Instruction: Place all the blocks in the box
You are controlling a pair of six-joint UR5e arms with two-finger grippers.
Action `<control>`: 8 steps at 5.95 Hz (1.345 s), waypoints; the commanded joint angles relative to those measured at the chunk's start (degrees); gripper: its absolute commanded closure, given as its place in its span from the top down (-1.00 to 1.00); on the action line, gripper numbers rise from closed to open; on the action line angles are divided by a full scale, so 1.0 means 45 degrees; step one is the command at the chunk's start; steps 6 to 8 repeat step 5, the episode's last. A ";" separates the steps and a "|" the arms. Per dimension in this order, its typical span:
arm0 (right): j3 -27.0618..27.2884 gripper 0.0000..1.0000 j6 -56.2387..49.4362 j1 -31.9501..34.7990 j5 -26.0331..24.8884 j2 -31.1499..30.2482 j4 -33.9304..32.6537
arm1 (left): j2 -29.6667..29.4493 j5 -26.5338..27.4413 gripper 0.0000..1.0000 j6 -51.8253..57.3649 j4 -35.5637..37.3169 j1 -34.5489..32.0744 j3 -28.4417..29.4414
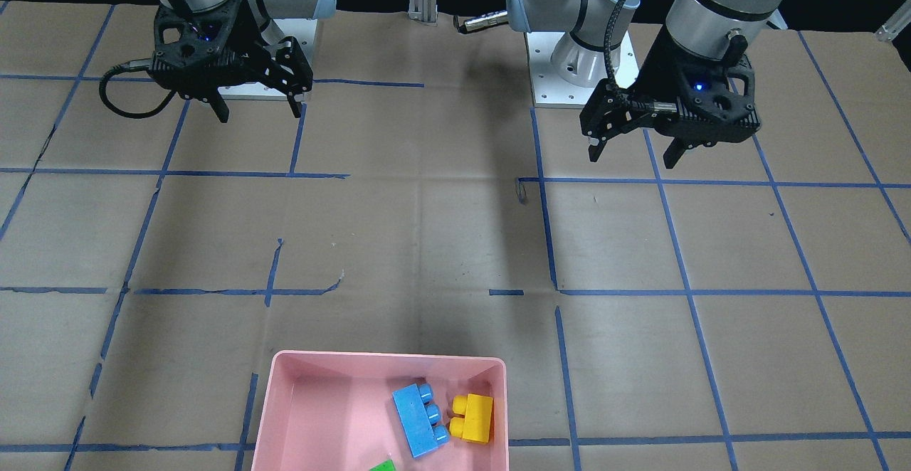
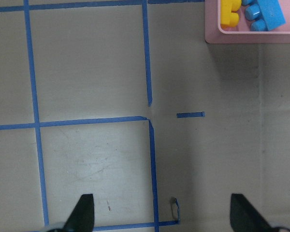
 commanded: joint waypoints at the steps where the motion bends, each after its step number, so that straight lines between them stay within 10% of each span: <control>1: 0.0036 1.00 -0.0039 0.0000 -0.0006 0.0056 -0.0017 | 0.0050 0.0092 0.99 0.0151 -0.0005 0.0095 -0.0029; 8: 0.0036 1.00 0.0019 -0.0020 -0.0006 -0.0002 0.0042 | 0.0089 0.0092 0.99 0.0210 -0.0005 0.0252 -0.0029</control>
